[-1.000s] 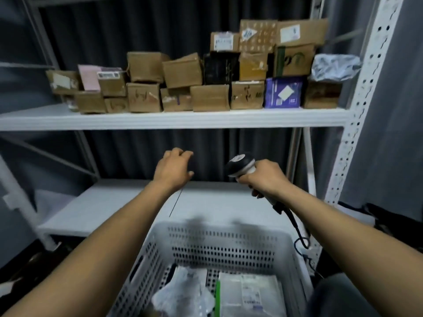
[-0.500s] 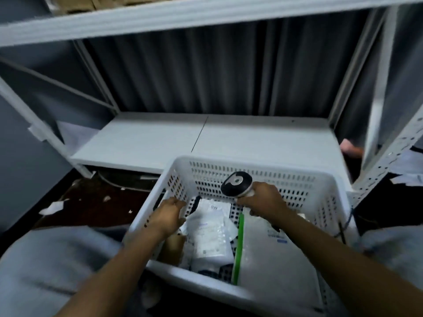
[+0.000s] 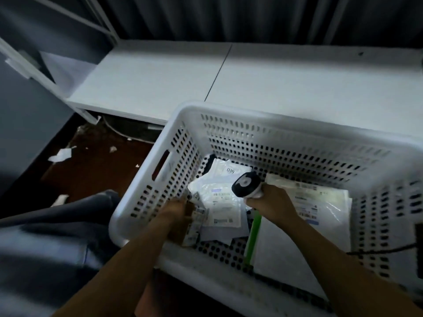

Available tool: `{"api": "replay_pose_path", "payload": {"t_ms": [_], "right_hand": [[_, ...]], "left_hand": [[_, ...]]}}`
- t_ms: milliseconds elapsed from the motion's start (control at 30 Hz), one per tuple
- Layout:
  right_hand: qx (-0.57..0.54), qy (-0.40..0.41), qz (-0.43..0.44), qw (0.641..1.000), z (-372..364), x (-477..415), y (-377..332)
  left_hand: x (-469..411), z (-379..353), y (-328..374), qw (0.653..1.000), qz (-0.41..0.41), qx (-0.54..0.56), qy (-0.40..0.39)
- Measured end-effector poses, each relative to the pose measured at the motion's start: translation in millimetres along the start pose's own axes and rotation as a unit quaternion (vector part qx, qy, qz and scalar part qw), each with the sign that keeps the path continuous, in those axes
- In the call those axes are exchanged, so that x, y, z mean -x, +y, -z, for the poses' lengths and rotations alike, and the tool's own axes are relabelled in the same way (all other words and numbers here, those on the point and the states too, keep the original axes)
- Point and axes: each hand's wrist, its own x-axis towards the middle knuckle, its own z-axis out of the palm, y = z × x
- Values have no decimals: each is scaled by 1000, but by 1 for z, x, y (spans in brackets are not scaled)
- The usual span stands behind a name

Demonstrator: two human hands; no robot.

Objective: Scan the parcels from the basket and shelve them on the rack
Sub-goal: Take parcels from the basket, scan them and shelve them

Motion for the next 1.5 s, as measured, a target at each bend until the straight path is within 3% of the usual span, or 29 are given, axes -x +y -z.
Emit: {"api": "replay_pose_path", "payload": {"t_ms": [100, 200, 300, 467, 633, 700, 900, 1067, 1267, 1367, 1500], "right_hand": [[-7, -5, 1, 1000, -6, -12, 5], [-23, -9, 4, 1000, -11, -20, 9], [-32, -1, 7, 999, -14, -23, 13], [-41, 6, 16, 999, -14, -17, 13], [-83, 11, 16, 996, -4, -6, 6], [-99, 22, 20, 995, 7, 0, -2], [-213, 52, 26, 975, 41, 46, -35], [-281, 106, 47, 952, 78, 99, -58], [-359, 135, 52, 922, 109, 153, -60], [-432, 110, 58, 893, 119, 171, -59], [-469, 106, 100, 871, 136, 185, -54]], "left_hand": [[-23, -10, -2, 997, 25, 58, 39], [-30, -21, -7, 998, 54, -4, -22], [-27, -20, -3, 995, 68, 21, -63], [-26, -23, 8, 992, 73, 99, 2], [-1, -2, 17, 980, 21, 184, 69], [14, 9, 23, 960, 6, 263, 94], [75, 48, 45, 845, -71, 506, 158], [129, 79, 68, 753, -142, 606, 211], [181, 94, 90, 676, -211, 671, 219], [196, 92, 99, 671, -247, 676, 181], [209, 89, 104, 713, -250, 633, 170]]}}
